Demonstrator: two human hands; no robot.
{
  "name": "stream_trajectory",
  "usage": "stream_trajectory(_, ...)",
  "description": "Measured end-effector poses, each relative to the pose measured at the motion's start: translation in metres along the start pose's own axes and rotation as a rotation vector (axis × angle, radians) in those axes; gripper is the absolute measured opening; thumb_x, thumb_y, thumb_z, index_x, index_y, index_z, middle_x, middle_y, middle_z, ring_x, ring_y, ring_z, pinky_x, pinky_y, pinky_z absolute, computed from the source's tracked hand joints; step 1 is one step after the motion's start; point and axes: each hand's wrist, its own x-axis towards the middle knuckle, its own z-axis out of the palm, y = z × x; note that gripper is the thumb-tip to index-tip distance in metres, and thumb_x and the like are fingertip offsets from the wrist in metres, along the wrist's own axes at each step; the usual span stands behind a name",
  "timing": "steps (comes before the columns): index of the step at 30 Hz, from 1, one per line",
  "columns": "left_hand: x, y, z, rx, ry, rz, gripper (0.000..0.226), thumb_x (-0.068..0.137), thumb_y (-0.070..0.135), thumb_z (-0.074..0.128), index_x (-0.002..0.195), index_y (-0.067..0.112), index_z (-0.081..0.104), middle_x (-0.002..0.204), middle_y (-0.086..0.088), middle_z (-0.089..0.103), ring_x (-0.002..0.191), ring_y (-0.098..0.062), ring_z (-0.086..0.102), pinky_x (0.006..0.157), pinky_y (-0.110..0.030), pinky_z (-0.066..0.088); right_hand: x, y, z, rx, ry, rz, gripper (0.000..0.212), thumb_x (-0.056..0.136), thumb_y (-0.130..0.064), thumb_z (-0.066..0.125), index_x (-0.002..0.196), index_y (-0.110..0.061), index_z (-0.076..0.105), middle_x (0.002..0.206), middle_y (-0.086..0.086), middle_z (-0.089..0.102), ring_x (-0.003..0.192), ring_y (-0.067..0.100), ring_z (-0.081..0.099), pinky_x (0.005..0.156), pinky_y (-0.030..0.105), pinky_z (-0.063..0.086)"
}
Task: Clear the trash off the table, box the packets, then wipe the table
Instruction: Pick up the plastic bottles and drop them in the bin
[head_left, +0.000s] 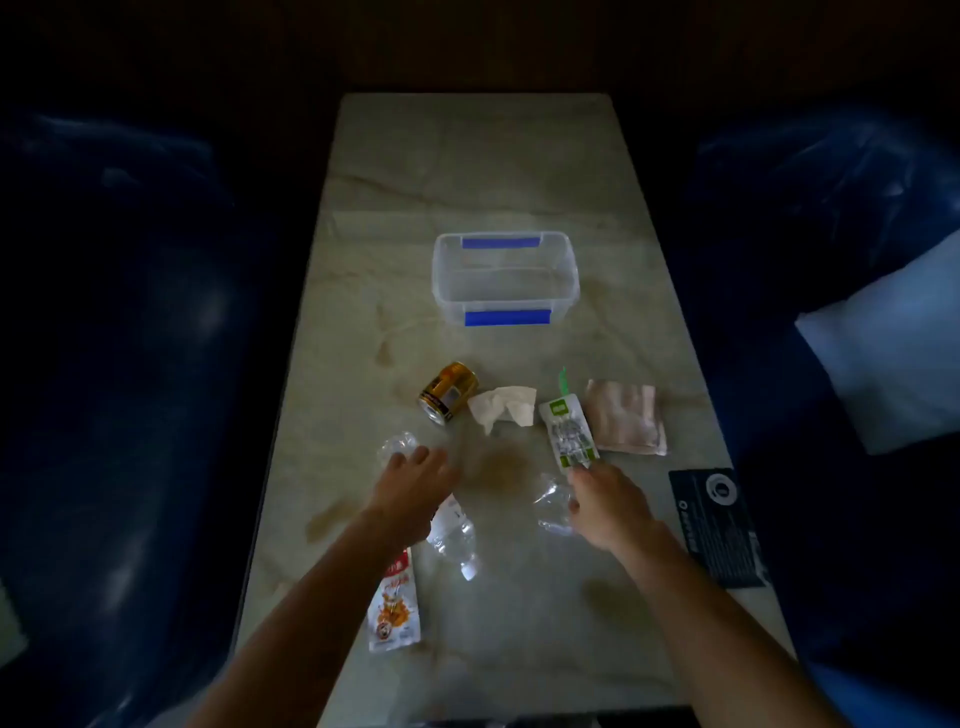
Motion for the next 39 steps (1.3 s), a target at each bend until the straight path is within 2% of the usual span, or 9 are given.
stream_trajectory(2, 0.011, -0.002, 0.0, 0.06, -0.041, 0.035, 0.078, 0.077, 0.018, 0.075, 0.144, 0.024, 0.035, 0.147, -0.008, 0.035, 0.135, -0.028, 0.034, 0.111, -0.049, 0.031, 0.009, 0.0, 0.001, 0.013, -0.016, 0.036, 0.046, 0.095, -0.025, 0.057, 0.139, -0.016, 0.046, 0.137, 0.011, 0.052, 0.12, 0.03, 0.052, 0.092, 0.04, 0.052)
stream_trajectory(5, 0.024, -0.002, 0.006, 0.115, -0.085, 0.08, 0.08, 0.076, 0.022, 0.078, 0.144, 0.026, 0.035, 0.148, -0.008, 0.036, 0.138, -0.029, 0.031, 0.115, -0.055, 0.022, 0.019, 0.0, 0.006, 0.001, -0.071, 0.064, 0.055, 0.093, -0.026, 0.06, 0.143, -0.017, 0.04, 0.145, 0.012, 0.044, 0.124, 0.032, 0.047, 0.095, 0.041, 0.048)
stream_trajectory(12, 0.038, -0.003, 0.02, 0.193, -0.172, 0.13, 0.081, 0.079, 0.028, 0.075, 0.147, 0.027, 0.031, 0.153, -0.009, 0.031, 0.142, -0.03, 0.028, 0.117, -0.061, 0.015, 0.038, 0.007, 0.022, 0.03, -0.151, 0.077, 0.069, 0.089, -0.03, 0.066, 0.147, -0.016, 0.033, 0.147, 0.014, 0.042, 0.126, 0.035, 0.047, 0.098, 0.042, 0.049)
stream_trajectory(19, 0.042, -0.011, 0.029, 0.139, -0.188, 0.114, 0.077, 0.079, 0.031, 0.074, 0.144, 0.029, 0.034, 0.149, -0.004, 0.04, 0.14, -0.027, 0.033, 0.115, -0.06, 0.013, 0.049, 0.01, 0.037, 0.083, -0.143, 0.097, 0.069, 0.089, -0.034, 0.067, 0.146, -0.015, 0.033, 0.142, 0.015, 0.047, 0.126, 0.033, 0.051, 0.097, 0.043, 0.051)
stream_trajectory(25, 0.041, -0.013, 0.028, 0.098, -0.16, 0.112, 0.074, 0.077, 0.036, 0.075, 0.142, 0.029, 0.039, 0.143, -0.003, 0.047, 0.135, -0.026, 0.041, 0.115, -0.056, 0.018, 0.049, 0.009, 0.043, 0.129, -0.102, 0.106, 0.063, 0.092, -0.03, 0.064, 0.146, -0.013, 0.037, 0.139, 0.014, 0.05, 0.125, 0.032, 0.053, 0.097, 0.039, 0.05)
stream_trajectory(31, 0.042, -0.009, 0.02, 0.011, -0.145, 0.069, 0.08, 0.073, 0.042, 0.076, 0.142, 0.031, 0.037, 0.139, -0.003, 0.05, 0.131, -0.025, 0.044, 0.114, -0.055, 0.026, 0.043, 0.012, 0.032, 0.164, -0.087, 0.131, 0.045, 0.089, -0.026, 0.068, 0.128, -0.007, 0.055, 0.132, 0.016, 0.054, 0.116, 0.033, 0.059, 0.093, 0.037, 0.052)
stream_trajectory(35, 0.04, 0.001, 0.007, -0.035, -0.145, 0.066, 0.081, 0.075, 0.046, 0.074, 0.144, 0.03, 0.034, 0.142, -0.003, 0.048, 0.132, -0.026, 0.043, 0.114, -0.053, 0.027, 0.033, 0.02, 0.022, 0.176, -0.05, 0.15, 0.047, 0.086, -0.02, 0.071, 0.129, -0.008, 0.057, 0.131, 0.014, 0.054, 0.114, 0.032, 0.061, 0.092, 0.036, 0.053)
stream_trajectory(39, 0.039, 0.015, -0.004, 0.0, -0.128, 0.094, 0.079, 0.076, 0.049, 0.072, 0.143, 0.03, 0.035, 0.139, -0.004, 0.049, 0.128, -0.026, 0.046, 0.11, -0.049, 0.032, 0.019, 0.032, 0.013, 0.167, -0.047, 0.179, 0.049, 0.083, -0.026, 0.074, 0.126, -0.009, 0.058, 0.126, 0.014, 0.054, 0.113, 0.033, 0.061, 0.093, 0.037, 0.051)
